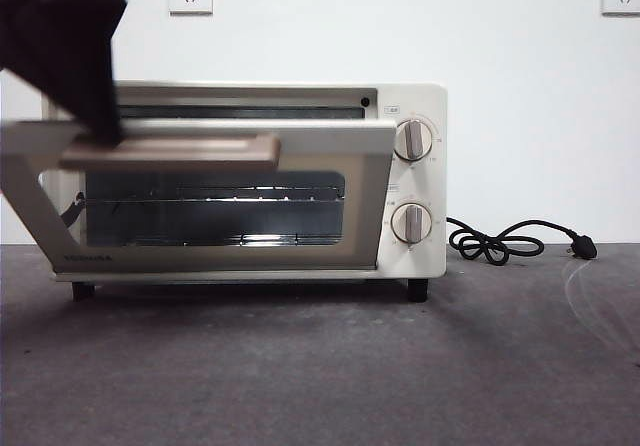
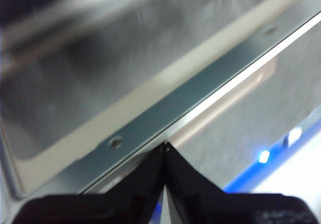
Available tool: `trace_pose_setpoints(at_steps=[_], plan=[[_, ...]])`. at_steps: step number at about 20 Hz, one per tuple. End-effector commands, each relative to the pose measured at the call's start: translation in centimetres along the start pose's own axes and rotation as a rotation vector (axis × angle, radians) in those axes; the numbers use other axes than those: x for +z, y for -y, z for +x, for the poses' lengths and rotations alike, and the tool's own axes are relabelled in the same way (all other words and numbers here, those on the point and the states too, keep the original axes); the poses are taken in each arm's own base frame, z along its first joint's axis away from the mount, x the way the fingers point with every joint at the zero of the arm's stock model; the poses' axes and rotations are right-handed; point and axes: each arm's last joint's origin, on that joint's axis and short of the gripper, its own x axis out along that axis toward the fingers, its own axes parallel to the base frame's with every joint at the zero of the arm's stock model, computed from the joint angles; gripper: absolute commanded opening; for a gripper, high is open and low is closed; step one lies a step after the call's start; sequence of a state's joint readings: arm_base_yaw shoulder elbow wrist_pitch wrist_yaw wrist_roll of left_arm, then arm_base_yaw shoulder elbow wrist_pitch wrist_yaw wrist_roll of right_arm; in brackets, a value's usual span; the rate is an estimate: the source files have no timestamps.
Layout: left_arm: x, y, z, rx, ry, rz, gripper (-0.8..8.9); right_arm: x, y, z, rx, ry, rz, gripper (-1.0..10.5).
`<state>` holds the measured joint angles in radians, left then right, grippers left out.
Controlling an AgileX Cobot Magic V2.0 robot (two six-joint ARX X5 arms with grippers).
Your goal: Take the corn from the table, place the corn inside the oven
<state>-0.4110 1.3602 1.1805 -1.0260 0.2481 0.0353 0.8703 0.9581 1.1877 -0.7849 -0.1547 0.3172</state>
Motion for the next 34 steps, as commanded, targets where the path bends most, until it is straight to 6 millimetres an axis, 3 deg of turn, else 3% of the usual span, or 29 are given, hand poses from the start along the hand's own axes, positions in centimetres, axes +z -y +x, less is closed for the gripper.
trace_pose_setpoints(at_steps=[1,8,11,15,22,29,34], plan=[[0.1,0.2,0.7,0.032,-0.012,0.034,-0.05,0.1,-0.1,-0.1,0.003,0.011,-0.01,-0.1],[-1.0,3.1,-0.2,-0.015,-0.024,0.134,-0.05,0.2,-0.1,0.0,0.006,0.017,-0.02,-0.1],[-1.8,4.3,-2.1,-0.032,0.051,0.177,-0.05,0.7,-0.2,0.2,0.017,0.053,-0.044,-0.1],[-3.2,5.0,-5.5,-0.043,0.214,0.198,-0.05,1.3,-0.7,2.0,0.042,0.068,-0.104,-0.1],[-6.8,4.9,-10.3,0.093,0.42,0.193,-0.06,1.9,-2.3,9.4,0.035,0.059,-0.279,-0.1],[-11.6,4.4,-13.4,0.24,0.489,0.114,-0.06,0.7,-1.6,17.6,-0.232,0.013,-0.529,-0.1],[-14.4,4.1,-14.6,0.28,0.523,0.074,-0.06,-0.2,-0.5,22.2,-0.417,-0.011,-0.79,-0.1]])
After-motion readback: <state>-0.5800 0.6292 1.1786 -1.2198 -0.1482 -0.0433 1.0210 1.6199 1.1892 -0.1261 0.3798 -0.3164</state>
